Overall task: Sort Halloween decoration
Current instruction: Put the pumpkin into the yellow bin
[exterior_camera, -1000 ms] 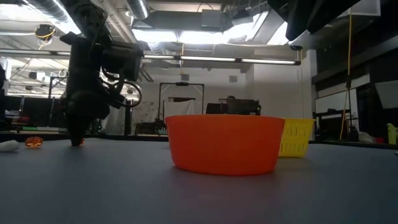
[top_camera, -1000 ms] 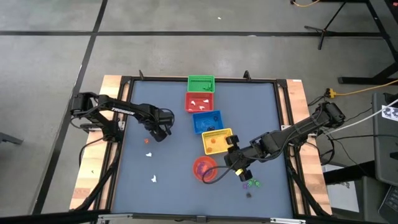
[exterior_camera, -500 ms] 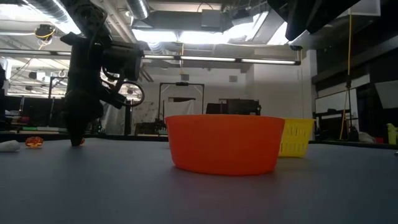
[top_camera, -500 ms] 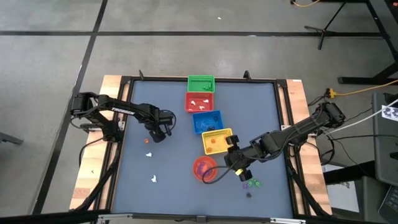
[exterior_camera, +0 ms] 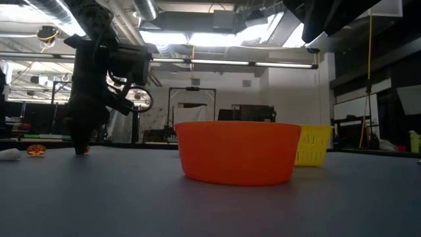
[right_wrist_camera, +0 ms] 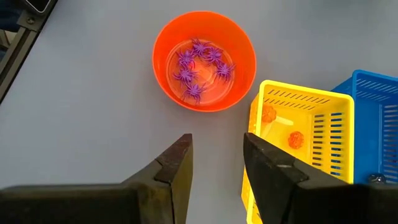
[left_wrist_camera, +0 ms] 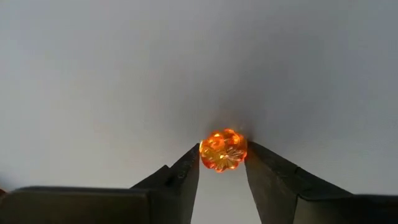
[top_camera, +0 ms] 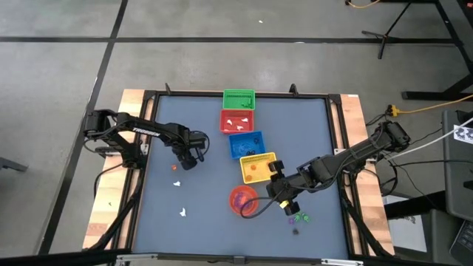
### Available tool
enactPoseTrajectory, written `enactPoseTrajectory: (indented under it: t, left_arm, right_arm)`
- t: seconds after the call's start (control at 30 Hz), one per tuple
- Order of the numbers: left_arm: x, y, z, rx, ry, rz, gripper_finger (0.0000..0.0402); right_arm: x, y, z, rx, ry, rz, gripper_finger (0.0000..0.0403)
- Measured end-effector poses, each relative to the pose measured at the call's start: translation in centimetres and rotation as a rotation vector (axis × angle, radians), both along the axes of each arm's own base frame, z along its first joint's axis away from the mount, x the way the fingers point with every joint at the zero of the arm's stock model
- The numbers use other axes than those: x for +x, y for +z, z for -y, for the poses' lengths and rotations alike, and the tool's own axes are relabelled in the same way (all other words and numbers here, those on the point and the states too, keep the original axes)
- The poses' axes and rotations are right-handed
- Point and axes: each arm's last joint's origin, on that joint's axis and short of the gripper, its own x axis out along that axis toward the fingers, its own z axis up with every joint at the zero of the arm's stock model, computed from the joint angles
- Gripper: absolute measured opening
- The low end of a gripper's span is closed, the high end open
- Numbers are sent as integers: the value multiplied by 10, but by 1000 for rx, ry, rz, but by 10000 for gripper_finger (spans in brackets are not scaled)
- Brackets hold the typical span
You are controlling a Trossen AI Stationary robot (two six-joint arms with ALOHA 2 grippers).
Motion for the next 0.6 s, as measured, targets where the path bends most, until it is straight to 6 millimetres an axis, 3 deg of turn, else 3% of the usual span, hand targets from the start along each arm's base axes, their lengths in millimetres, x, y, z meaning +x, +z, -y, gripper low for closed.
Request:
enactPoseTrajectory:
  t: [0.27, 0.6]
  left_arm:
    - [0, 0, 0, 3, 0, -5, 92]
    - [0, 0, 0, 4, 0, -6, 91]
  right_arm:
    - [0, 0, 0, 0, 0, 0, 140]
    - [0, 0, 0, 0, 0, 0, 140]
